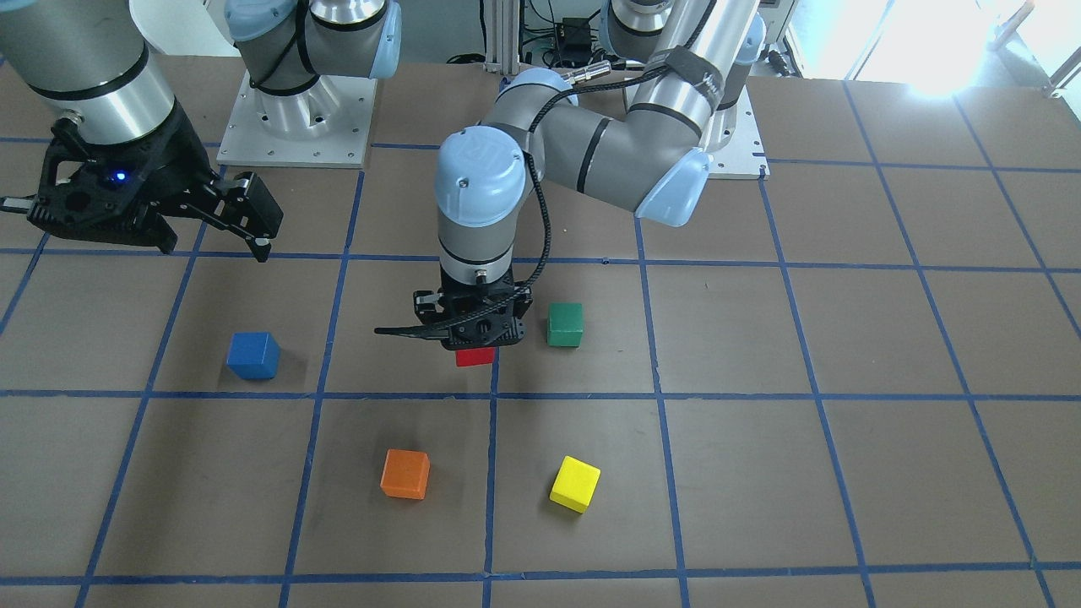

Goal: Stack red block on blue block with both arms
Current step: 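Carry the red cube with the left gripper toward the table center and set it down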

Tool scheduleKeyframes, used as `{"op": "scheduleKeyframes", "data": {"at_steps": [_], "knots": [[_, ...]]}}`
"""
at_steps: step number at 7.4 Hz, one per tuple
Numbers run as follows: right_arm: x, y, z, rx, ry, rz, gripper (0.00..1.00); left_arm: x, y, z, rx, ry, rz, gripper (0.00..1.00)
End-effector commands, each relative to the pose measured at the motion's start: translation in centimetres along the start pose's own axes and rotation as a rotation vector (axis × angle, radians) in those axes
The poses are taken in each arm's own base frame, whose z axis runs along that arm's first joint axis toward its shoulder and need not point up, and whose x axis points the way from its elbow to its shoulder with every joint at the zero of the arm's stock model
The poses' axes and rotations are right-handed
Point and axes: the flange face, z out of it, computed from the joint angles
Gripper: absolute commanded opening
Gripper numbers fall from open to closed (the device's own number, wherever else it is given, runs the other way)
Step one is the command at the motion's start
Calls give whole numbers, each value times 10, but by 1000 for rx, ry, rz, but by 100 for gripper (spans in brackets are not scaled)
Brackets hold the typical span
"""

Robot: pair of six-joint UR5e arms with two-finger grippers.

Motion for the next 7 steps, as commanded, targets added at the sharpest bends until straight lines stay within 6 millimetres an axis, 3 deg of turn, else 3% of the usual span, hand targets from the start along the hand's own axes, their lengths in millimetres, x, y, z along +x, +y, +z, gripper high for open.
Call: {"op": "scheduleKeyframes", "data": {"at_steps": [1,2,3,4,5,6,7], "knots": [[0,0,0,0,-1,1,100,35,8,44,-35,-7,-7,0],[0,0,0,0,-1,1,100,36,8,62,-53,-27,-4,1],[0,0,1,-1,-1,1,100,38,10,72,-64,-40,9,33],[0,0,1,-1,-1,1,100,39,9,71,-61,-37,12,85],[0,0,1,-1,-1,1,100,44,3,54,-41,-23,15,100],[0,0,1,-1,-1,1,100,46,-8,28,-24,-6,8,100],[-1,1,0,0,-4,17,100,34,-21,7,-23,-5,23,100]]}}
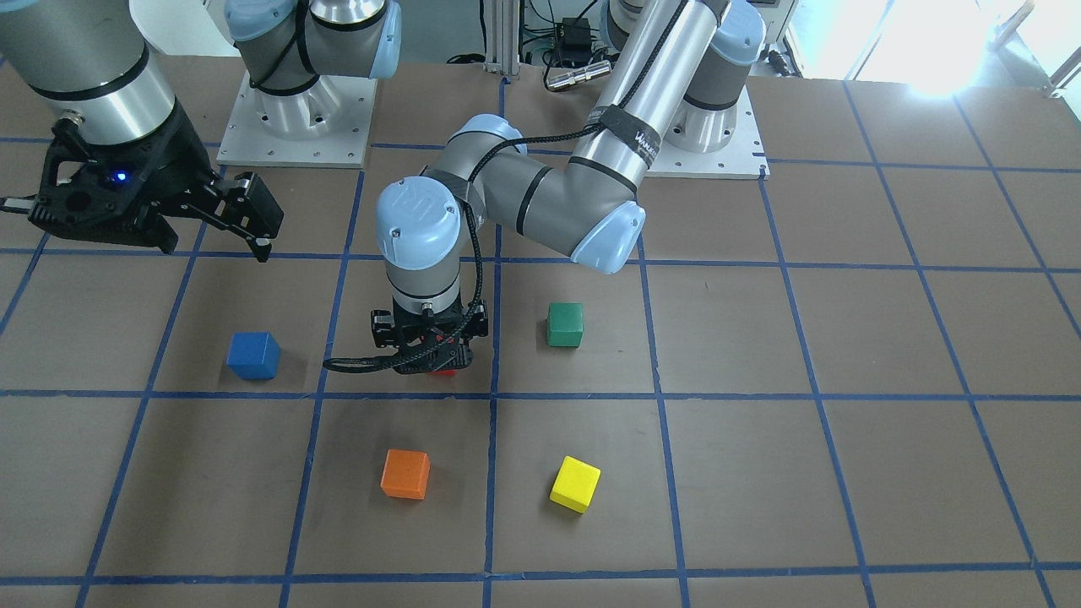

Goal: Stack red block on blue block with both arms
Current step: 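Open and raise the left gripper while the right gripper reaches toward the red cube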

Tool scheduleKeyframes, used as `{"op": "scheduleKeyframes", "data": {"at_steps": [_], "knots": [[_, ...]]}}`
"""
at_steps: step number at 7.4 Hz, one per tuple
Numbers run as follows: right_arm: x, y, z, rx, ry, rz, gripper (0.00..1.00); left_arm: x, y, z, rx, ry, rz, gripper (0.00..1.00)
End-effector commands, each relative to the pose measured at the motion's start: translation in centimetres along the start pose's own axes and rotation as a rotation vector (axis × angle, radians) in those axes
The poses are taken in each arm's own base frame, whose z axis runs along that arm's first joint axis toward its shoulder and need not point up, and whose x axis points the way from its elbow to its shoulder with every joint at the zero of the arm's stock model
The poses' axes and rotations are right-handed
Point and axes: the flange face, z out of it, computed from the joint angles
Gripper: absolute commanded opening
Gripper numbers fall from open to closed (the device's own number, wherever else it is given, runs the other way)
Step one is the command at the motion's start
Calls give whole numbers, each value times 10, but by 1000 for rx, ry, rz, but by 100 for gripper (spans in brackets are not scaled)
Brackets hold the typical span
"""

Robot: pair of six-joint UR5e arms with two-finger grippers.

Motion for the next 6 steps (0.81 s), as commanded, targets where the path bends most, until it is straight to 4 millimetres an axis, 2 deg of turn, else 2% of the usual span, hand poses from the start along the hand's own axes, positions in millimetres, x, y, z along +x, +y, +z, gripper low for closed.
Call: {"op": "scheduleKeyframes", "data": {"at_steps": [1,2,3,4,5,6], "knots": [[-6,1,2,-8,-17,15,100,-47,-53,-51,40,27,8,100],[-28,10,14,-30,-14,41,100,-89,-81,-78,69,42,-57,100],[-63,22,29,-42,-11,56,100,-127,-94,-107,69,38,-67,100],[-101,27,49,-16,-15,61,100,-170,-99,-138,43,23,-60,100],[-141,34,81,-23,-9,96,100,-205,-99,-169,41,24,-100,100],[-173,41,115,-32,2,76,100,-237,-94,-197,40,25,-79,100]]}}
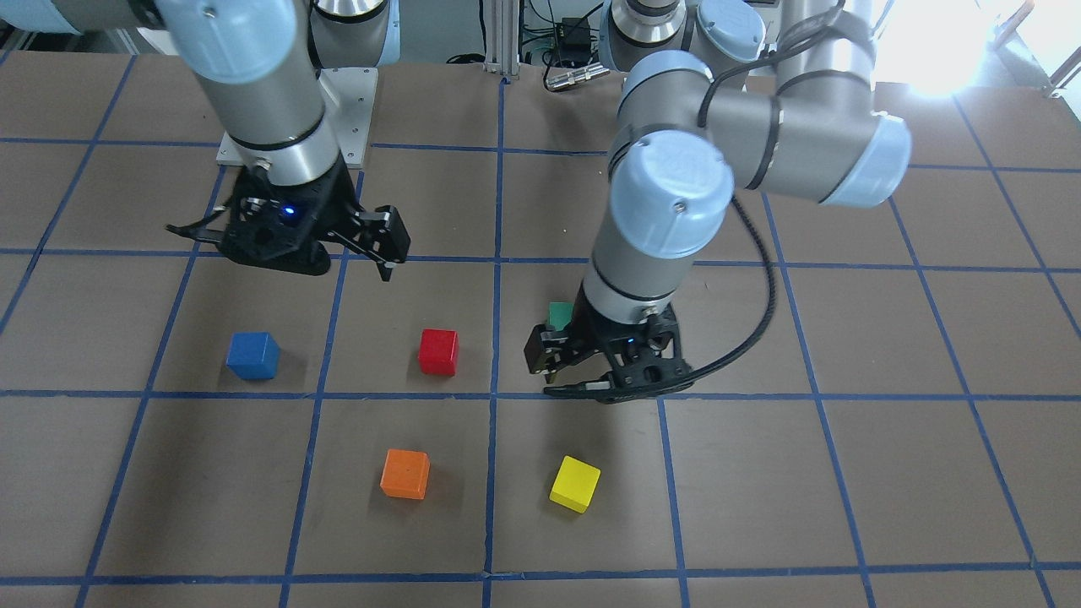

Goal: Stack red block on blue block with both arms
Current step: 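Open and raise the left gripper while the right gripper reaches toward the red cube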

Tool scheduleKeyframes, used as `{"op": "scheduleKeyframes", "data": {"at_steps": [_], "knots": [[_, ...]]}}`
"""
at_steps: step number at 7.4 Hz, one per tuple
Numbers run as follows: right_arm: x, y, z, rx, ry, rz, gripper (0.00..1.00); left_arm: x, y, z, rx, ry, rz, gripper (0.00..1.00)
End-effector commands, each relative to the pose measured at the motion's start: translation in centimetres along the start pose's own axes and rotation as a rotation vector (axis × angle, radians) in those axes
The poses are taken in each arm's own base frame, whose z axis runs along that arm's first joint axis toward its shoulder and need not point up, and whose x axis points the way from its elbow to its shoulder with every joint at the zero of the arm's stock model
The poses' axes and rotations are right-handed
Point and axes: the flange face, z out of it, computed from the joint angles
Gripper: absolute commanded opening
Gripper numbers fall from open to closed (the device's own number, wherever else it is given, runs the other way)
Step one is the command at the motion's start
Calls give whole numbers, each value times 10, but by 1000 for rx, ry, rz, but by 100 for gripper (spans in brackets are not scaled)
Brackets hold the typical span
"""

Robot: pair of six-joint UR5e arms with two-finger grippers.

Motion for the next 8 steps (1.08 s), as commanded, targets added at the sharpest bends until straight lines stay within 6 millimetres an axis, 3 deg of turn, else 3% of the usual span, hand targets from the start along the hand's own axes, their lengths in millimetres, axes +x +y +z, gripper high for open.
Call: {"op": "scheduleKeyframes", "data": {"at_steps": [1,2,3,5,8], "knots": [[-56,10,79,-23,14,32,100,-72,4,-63,-17,-4,28,100],[-64,-3,113,-9,0,92,100,-97,5,-81,-17,0,40,100],[-63,-4,149,-48,33,111,100,-113,7,-97,1,7,54,100],[-59,4,175,-86,49,125,100,-119,22,-110,11,-2,60,100],[-55,11,196,-51,33,125,100,-119,34,-105,-3,-6,67,100]]}}
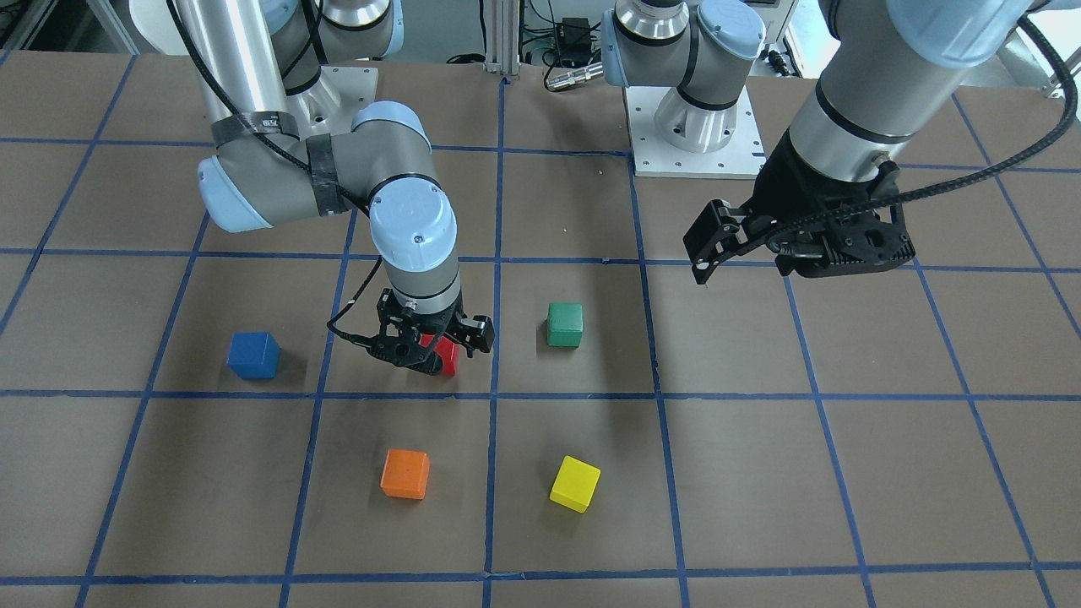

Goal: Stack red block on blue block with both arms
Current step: 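Open and raise the left gripper while the right gripper reaches toward the red cube, then grasp the red cube with the right gripper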

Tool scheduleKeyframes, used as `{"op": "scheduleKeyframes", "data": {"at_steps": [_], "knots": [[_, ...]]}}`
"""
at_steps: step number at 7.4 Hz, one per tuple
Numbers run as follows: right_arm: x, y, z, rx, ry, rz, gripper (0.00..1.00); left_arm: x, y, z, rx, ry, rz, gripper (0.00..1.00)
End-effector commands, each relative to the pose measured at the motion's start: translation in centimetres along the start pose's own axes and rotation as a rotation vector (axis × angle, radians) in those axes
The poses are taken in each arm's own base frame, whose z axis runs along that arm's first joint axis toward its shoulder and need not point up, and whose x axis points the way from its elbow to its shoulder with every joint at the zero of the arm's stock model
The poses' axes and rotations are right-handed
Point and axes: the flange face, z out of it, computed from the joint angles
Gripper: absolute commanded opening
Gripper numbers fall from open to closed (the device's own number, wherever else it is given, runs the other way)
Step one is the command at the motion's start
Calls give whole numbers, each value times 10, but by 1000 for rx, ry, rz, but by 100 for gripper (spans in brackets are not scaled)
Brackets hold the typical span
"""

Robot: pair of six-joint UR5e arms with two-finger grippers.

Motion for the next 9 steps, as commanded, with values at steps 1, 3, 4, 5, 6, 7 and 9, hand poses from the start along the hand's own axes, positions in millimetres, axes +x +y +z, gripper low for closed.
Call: {"op": "scheduleKeyframes", "data": {"at_steps": [1,3,4,5,6,7,9], "knots": [[3,3,9,3,6,-5,100,0,13,5,-3,-1,3,100],[3,3,13,-3,8,-5,95,-2,16,1,21,4,2,100],[2,2,14,-2,7,-5,89,-2,17,2,18,3,2,100],[1,0,23,-2,7,-4,79,-2,17,4,14,3,1,100],[-1,-1,31,-4,-4,2,38,-2,18,5,13,1,1,100],[-3,-6,25,16,-18,-5,15,-2,17,5,11,1,3,100],[4,-12,16,27,-2,-10,4,-2,17,5,13,1,1,100]]}}
